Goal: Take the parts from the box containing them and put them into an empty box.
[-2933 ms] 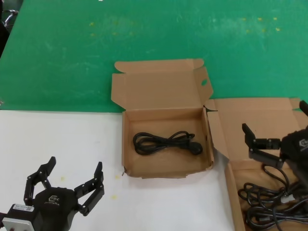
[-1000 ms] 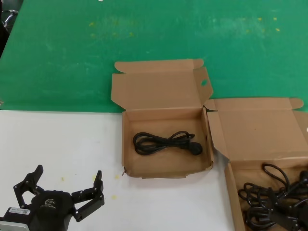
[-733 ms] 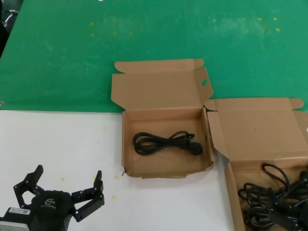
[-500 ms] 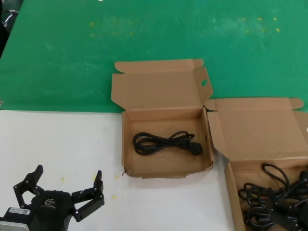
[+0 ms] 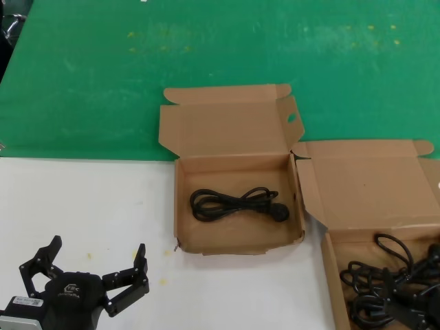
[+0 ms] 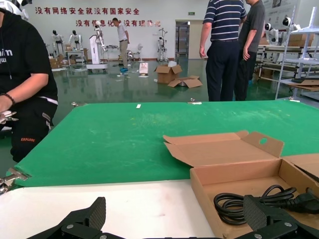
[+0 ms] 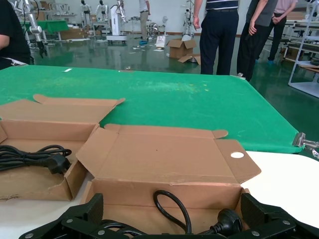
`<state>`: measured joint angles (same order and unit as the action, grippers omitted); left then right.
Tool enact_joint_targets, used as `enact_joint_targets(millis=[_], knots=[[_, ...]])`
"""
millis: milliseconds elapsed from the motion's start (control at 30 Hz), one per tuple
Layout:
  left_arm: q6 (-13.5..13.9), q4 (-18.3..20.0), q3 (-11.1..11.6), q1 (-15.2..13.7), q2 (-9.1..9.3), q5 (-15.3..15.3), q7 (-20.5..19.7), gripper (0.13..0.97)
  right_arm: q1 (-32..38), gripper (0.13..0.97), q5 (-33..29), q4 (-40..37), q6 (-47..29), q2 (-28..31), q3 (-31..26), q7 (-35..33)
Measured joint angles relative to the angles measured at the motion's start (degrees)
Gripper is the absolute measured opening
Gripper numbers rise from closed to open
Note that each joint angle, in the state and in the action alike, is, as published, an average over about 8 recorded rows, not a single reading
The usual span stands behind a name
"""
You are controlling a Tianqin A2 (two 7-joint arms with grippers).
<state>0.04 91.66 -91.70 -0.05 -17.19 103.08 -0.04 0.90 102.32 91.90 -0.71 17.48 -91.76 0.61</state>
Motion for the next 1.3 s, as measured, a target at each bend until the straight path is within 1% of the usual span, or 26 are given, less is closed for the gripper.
enact_joint_targets(millis=[1300], knots=[[0.00, 0.00, 0.00, 0.00, 0.00, 0.00, 0.00, 0.966, 0.00, 0.966, 0.00, 0.00, 0.00, 0.00, 0.00, 0.00]])
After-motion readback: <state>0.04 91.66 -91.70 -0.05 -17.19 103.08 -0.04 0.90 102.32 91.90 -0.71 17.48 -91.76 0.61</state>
